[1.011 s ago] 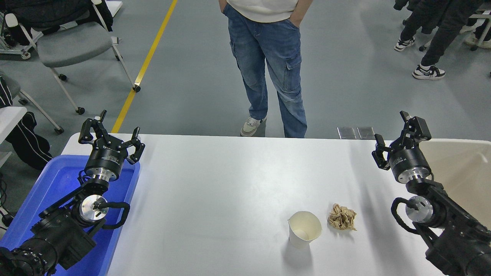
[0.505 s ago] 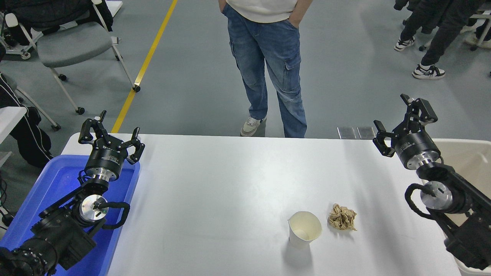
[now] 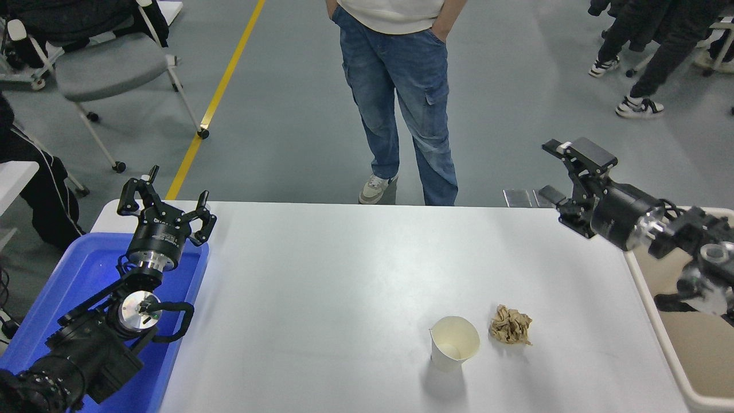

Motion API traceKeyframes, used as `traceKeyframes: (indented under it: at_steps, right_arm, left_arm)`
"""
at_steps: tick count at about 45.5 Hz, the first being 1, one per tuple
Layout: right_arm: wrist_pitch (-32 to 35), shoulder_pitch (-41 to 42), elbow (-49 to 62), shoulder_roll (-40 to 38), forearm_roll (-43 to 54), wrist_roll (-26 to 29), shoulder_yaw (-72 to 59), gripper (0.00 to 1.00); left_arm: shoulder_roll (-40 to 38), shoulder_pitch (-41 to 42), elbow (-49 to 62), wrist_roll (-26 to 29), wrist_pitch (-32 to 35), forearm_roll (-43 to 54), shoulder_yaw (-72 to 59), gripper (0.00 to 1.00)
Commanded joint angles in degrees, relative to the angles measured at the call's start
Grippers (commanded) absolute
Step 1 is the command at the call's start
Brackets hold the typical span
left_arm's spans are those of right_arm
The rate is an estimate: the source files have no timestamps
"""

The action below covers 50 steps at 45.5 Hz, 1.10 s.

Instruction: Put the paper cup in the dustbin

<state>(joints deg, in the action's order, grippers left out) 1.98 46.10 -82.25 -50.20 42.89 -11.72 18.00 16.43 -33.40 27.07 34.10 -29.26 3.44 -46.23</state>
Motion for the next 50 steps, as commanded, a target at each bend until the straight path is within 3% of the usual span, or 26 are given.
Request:
traceKeyframes:
  at_steps: [1,10,20,35,50]
  right_arm:
    - [0.8,14.8,-3.0,1.5,11.6,0.3,-23.4,1.00]
    - [0.7,30.7,-2.0,9.1,18.8,0.1,-44.8,1.00]
    - [0.4,39.5,-0.3,17.8,25.3,-0.2,-56.7,1.00]
    - [-3.6,39.7,3.8,26.1,28.0,-0.2,-63.1,0.98]
    - [-4.4,35.6,8.9,29.1,29.6,-0.5,-64.3,0.99]
  left_arm:
    - [0.0,0.0,0.0,0.0,0.1,0.0,0.0,1.00]
    - [0.0,0.0,0.0,0.0,0.1,0.0,0.0,1.00]
    - [0.0,0.0,0.0,0.0,0.0,0.0,0.0,1.00]
    - [0.0,0.0,0.0,0.0,0.0,0.0,0.0,1.00]
    - [0.0,0.0,0.0,0.0,0.0,0.0,0.0,1.00]
